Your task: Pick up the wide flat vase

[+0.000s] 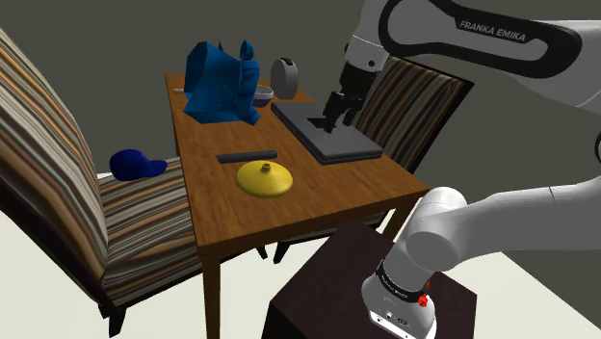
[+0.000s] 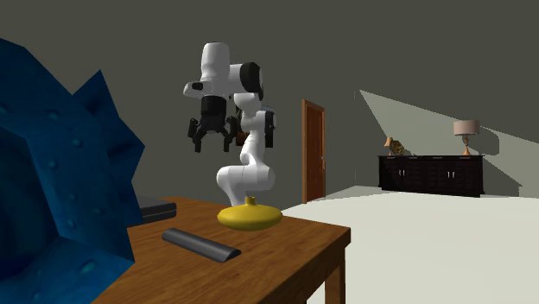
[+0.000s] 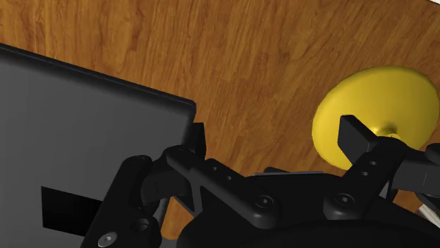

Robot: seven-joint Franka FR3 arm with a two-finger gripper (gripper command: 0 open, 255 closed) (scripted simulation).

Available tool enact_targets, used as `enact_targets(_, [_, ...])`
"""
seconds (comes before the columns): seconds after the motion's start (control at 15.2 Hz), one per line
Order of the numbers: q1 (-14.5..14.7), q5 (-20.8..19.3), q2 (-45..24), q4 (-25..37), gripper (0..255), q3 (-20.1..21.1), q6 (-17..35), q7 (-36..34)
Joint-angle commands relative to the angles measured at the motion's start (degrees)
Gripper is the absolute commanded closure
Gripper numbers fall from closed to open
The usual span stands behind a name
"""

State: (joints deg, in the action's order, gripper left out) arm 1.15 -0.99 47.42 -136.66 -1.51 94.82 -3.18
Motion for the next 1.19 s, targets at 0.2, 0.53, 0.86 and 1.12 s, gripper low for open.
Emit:
enact_targets(0.2, [0.91, 2.45, -3.96, 0.24, 0, 2.61, 3.14, -3.70])
enact_targets(0.53, [2.24, 5.94, -11.69, 2.10, 0, 6.75, 8.30, -9.52])
enact_targets(0.86, [3.27, 8.41, -20.52, 5.79, 0, 10.58, 13.05, -15.06])
enact_targets(1.12, [3.60, 9.04, -23.86, 6.03, 0, 11.88, 16.05, -16.82])
